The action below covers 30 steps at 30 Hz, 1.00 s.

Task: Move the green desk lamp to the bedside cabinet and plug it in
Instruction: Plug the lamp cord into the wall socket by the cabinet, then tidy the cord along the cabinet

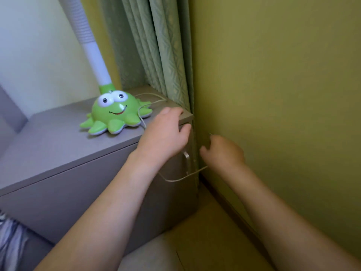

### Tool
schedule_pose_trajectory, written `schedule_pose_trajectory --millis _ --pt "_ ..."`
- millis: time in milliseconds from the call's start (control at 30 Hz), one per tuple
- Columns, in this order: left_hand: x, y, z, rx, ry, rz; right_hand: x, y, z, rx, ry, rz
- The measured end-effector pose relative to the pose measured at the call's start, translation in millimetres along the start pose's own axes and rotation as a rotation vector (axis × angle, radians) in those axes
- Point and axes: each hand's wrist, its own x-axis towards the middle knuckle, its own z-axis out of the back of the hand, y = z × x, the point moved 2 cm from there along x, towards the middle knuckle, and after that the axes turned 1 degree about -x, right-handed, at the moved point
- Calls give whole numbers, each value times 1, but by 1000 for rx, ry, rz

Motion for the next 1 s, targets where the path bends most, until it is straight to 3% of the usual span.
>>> schedule_pose_trajectory --millis 67,167,533,733,1000 --pt "3 12 21 44 -28 26 4 22 18 46 -114 45" --pt "4 34 50 111 -38 89 12 57 38 126 -156 182" --pt "-3 110 138 271 -3 362 48 194 66 95 16 554" --pt "1 128 165 338 41 443 56 241 66 -67 147 610" --pt "13 131 170 361 57 453 72 251 63 -215 251 578"
